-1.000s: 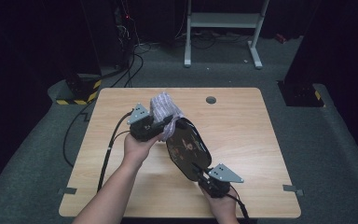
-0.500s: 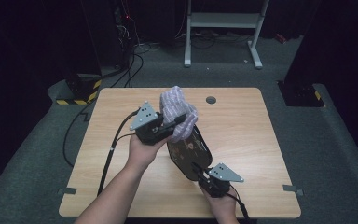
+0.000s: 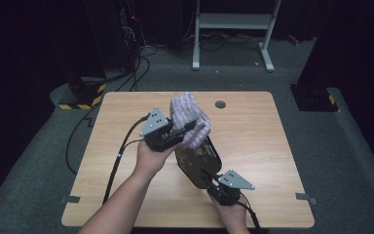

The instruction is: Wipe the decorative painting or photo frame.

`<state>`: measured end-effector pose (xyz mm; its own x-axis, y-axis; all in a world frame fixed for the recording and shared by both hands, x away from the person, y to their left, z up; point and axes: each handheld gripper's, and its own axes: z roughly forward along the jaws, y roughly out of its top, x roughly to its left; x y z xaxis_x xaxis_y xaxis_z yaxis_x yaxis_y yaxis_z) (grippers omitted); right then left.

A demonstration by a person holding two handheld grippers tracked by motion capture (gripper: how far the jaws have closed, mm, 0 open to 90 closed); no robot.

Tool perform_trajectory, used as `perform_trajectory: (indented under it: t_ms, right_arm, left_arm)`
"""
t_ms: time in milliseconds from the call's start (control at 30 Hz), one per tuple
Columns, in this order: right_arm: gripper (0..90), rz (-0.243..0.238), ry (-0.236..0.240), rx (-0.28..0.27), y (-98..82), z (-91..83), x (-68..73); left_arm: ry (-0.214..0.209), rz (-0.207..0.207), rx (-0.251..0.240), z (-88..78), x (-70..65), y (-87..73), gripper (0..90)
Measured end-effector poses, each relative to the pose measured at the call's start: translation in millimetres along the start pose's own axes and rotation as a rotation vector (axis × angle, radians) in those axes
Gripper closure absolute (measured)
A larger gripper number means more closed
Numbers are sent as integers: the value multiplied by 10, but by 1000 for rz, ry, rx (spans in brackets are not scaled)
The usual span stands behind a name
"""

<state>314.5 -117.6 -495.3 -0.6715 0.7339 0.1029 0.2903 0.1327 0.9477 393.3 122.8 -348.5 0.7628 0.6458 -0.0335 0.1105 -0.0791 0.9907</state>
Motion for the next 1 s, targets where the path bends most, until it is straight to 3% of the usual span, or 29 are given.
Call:
perform_trajectory:
  t_ms: [267, 667, 1000]
  right_arm:
    - [787, -5, -3, 0, -6, 2, -2]
    - [779, -4, -3, 7, -11, 13, 4]
    - [778, -9, -3, 8, -13, 17, 7]
  left_arm:
    - [42, -83, 44, 1, 271, -211, 713]
    - [85, -119, 127, 60, 458, -533, 714]
    - [134, -178, 201, 48, 668, -851, 714]
